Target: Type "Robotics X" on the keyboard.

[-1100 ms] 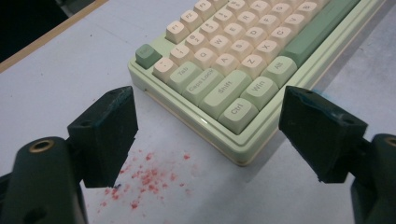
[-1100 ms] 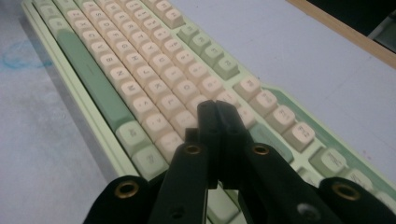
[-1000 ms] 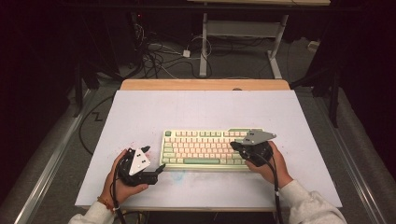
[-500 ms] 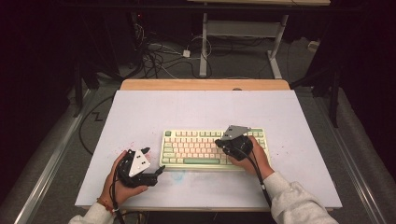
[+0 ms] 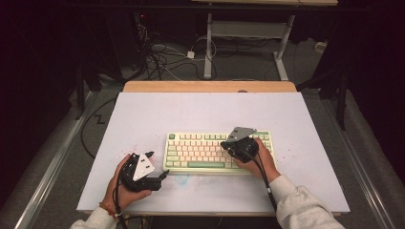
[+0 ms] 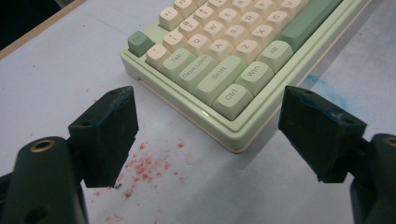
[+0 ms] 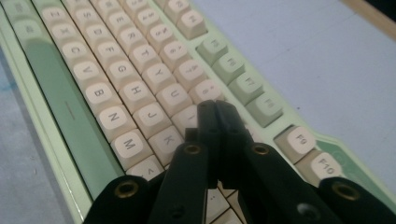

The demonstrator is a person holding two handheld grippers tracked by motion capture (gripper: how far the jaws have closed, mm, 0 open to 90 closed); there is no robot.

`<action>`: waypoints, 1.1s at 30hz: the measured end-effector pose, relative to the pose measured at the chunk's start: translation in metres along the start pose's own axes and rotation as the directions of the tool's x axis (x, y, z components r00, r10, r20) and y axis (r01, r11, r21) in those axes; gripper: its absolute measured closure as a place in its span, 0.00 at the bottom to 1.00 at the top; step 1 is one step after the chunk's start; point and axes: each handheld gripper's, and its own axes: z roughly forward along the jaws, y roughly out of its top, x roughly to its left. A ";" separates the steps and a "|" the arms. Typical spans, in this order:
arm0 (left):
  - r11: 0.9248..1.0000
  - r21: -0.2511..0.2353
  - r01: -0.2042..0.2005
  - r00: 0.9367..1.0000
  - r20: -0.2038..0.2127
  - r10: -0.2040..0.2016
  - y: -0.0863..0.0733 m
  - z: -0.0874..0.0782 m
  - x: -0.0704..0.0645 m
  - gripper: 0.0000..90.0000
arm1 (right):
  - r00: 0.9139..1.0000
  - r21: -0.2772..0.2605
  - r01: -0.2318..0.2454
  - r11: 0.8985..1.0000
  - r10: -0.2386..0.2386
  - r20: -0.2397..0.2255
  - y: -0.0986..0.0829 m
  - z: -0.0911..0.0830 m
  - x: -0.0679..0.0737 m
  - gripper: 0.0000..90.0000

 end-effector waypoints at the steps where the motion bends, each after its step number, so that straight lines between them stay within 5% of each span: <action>1: 1.000 -0.001 0.005 1.000 0.003 -0.005 0.000 0.000 0.000 0.21 | 1.000 0.000 0.000 1.000 0.000 0.000 0.000 0.000 0.000 1.00; 8: 1.000 0.005 0.005 1.000 0.010 -0.005 0.000 0.001 0.001 0.22 | 1.000 -0.108 -0.021 0.994 0.022 0.003 0.000 -0.024 0.000 0.99; 13: 1.000 0.007 0.010 1.000 0.024 -0.010 -0.001 0.000 0.002 0.23 | 0.999 -0.165 -0.032 0.986 0.033 0.003 -0.003 -0.043 0.000 0.89; 15: 1.000 0.006 0.015 0.999 0.029 -0.016 -0.001 0.000 0.003 0.23 | 0.999 -0.205 -0.031 0.978 0.034 0.013 -0.006 -0.055 0.000 0.76; 26: 1.000 0.004 0.020 0.999 0.031 -0.020 0.000 -0.002 0.004 0.24 | 0.996 -0.288 -0.036 0.957 0.058 0.068 -0.029 -0.083 0.003 0.38; 33: 1.000 0.002 0.009 1.000 0.026 -0.009 0.001 -0.004 0.005 0.24 | 0.988 -0.293 -0.029 0.956 0.072 0.137 -0.050 -0.098 0.003 0.29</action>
